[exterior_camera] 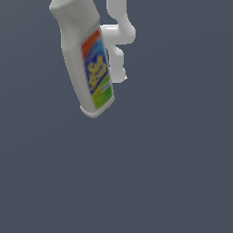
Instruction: Pick up the object and move it to a goal position.
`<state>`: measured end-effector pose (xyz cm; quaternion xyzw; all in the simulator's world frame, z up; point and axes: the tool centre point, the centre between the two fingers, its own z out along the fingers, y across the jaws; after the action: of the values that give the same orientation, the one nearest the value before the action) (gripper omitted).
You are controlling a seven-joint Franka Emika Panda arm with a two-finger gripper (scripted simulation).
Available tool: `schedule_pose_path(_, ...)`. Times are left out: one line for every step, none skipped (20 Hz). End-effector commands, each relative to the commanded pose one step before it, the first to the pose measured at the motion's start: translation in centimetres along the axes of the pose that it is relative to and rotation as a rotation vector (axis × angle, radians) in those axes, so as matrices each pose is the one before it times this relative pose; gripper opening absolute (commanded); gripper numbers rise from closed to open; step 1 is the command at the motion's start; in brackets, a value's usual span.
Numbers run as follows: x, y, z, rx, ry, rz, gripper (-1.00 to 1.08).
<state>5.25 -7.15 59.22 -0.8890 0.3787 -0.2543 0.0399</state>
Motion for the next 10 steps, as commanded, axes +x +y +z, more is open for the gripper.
schedule_pose_path(0.813,-0.252,-0.806,0.01046,0.01176,0.00167,-1.0)
schedule_pose_path(0.215,-0.108,0.008,0.00012,0.00007,-0.00068,-1.0)
schedule_pose_path(0.273,-0.069,0.02,0.0,0.0,0.0,-1.0)
schedule_pose_path(0.291,-0.074,0.021,0.0,0.0,0.0,-1.0)
schedule_pose_path(0.308,-0.078,0.022,0.0,0.0,0.0,-1.0)
schedule_pose_path(0.323,-0.083,0.023,0.0,0.0,0.0,-1.0)
schedule_pose_path(0.337,-0.087,0.023,0.0,0.0,0.0,-1.0)
schedule_pose_path(0.313,-0.136,0.015,0.00018,-0.00002,-0.00067,-1.0)
schedule_pose_path(0.36,-0.095,0.024,0.0,0.0,0.0,-1.0)
schedule_pose_path(0.369,-0.099,0.024,0.0,0.0,0.0,-1.0)
